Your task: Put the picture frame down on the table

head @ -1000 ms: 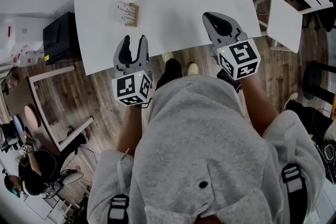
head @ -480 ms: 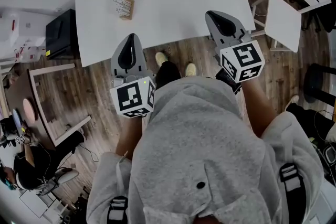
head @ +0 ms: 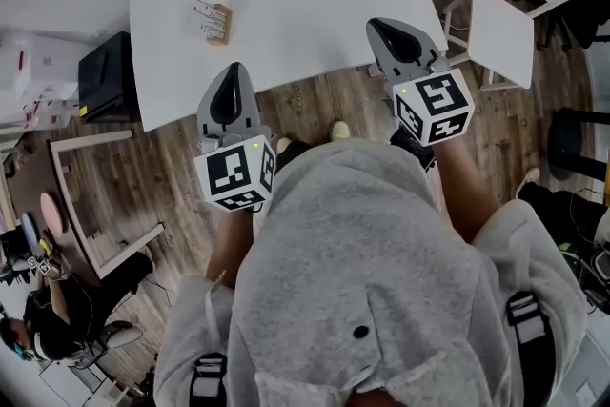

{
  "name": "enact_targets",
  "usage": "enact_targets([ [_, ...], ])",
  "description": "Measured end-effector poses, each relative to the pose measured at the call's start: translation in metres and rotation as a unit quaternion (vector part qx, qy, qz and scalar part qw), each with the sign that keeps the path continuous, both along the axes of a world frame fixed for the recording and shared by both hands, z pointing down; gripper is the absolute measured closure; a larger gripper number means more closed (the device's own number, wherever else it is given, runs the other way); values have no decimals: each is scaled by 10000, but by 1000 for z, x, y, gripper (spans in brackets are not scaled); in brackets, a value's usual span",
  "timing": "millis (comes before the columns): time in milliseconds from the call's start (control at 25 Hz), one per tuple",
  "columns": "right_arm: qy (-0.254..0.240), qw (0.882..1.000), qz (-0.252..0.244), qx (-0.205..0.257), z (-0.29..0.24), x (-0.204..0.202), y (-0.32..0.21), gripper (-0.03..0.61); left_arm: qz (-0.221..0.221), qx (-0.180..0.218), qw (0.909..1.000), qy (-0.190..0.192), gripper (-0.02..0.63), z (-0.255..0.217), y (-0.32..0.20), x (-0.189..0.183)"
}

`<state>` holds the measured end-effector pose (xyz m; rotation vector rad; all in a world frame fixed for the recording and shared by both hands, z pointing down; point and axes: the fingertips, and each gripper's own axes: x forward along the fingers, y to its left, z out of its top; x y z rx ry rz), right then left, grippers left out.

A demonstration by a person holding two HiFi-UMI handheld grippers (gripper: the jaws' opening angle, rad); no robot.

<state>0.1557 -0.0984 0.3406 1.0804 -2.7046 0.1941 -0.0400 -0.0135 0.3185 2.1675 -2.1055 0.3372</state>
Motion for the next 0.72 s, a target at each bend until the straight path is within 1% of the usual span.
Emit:
enact_targets([
  [360,67,9999,122,34,-2,-1,-4,549,43,-76,9999,120,592,0,-8,-7],
  [720,124,9997,190,87,-5,-7,-15,549,117,-131,9998,51,592,4,-17,-18],
])
